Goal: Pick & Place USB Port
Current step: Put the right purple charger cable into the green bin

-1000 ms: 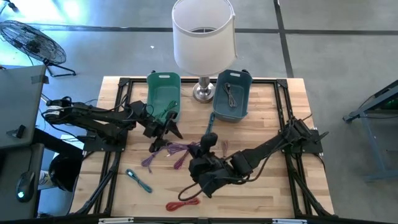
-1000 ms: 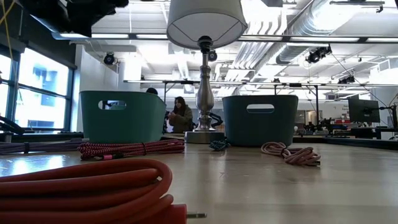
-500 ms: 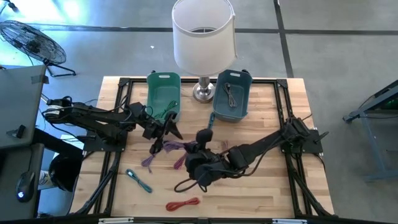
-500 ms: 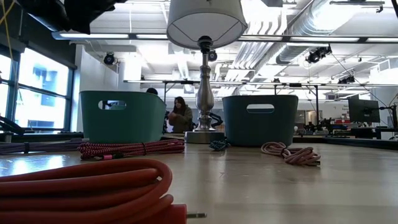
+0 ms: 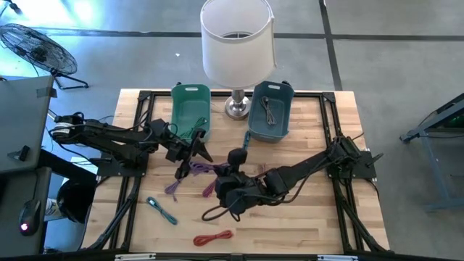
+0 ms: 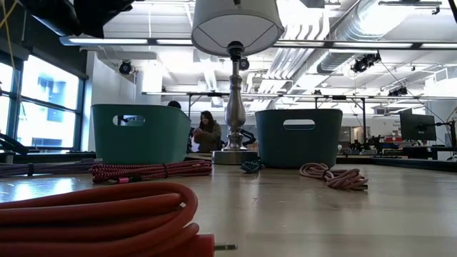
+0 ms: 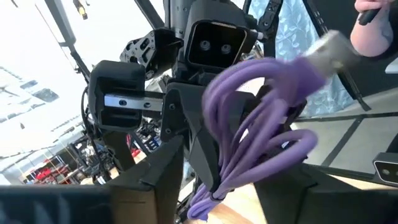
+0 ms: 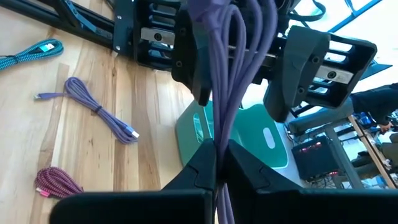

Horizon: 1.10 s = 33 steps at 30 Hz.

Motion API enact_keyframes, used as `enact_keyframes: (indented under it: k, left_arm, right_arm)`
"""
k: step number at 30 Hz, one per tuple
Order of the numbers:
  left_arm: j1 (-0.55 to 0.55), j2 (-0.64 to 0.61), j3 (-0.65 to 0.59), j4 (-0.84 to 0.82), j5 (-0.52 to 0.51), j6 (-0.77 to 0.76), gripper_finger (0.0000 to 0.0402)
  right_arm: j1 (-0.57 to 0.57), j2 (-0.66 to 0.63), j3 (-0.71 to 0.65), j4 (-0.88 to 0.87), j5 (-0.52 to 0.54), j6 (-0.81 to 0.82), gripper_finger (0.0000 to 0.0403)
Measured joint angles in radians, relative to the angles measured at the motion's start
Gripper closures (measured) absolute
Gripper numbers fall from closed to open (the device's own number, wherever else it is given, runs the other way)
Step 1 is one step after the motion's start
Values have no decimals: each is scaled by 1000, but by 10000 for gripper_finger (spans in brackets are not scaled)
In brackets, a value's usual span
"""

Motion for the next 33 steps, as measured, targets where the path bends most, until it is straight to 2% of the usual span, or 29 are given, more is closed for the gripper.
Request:
enact_keyframes:
  k: [3, 6, 8, 11, 18, 22, 24, 27, 33]
  left_arm:
    - [0, 0, 0, 0, 4, 6, 280]
    - [0, 0, 0, -1, 6, 7, 357]
    - [0, 0, 0, -6, 3, 5, 384]
    - [-1, 0, 0, -14, -29, 4, 384]
    - [-1, -6, 0, -30, -69, 3, 394]
    - [1, -50, 0, -99, -105, 14, 394]
    - [1, -105, 0, -206, -155, 54, 394]
    - [2, -210, 0, -401, -285, 126, 394]
    - [2, -434, 0, -742, -587, 246, 394]
  right_arm:
    - [-1, 0, 0, 0, 0, 0, 395]
    - [-5, 0, 0, -3, 2, 2, 395]
    - [-5, 0, 0, -8, 2, 2, 395]
    - [-5, 0, 0, -13, -17, 3, 378]
    - [-1, 0, 0, -38, -34, 60, 288]
    - [17, 0, 0, -63, 23, 59, 246]
    - [34, 0, 0, -81, 57, 54, 230]
    - [63, 0, 0, -125, 111, 58, 217]
    - [125, -1, 0, -324, 259, 224, 217]
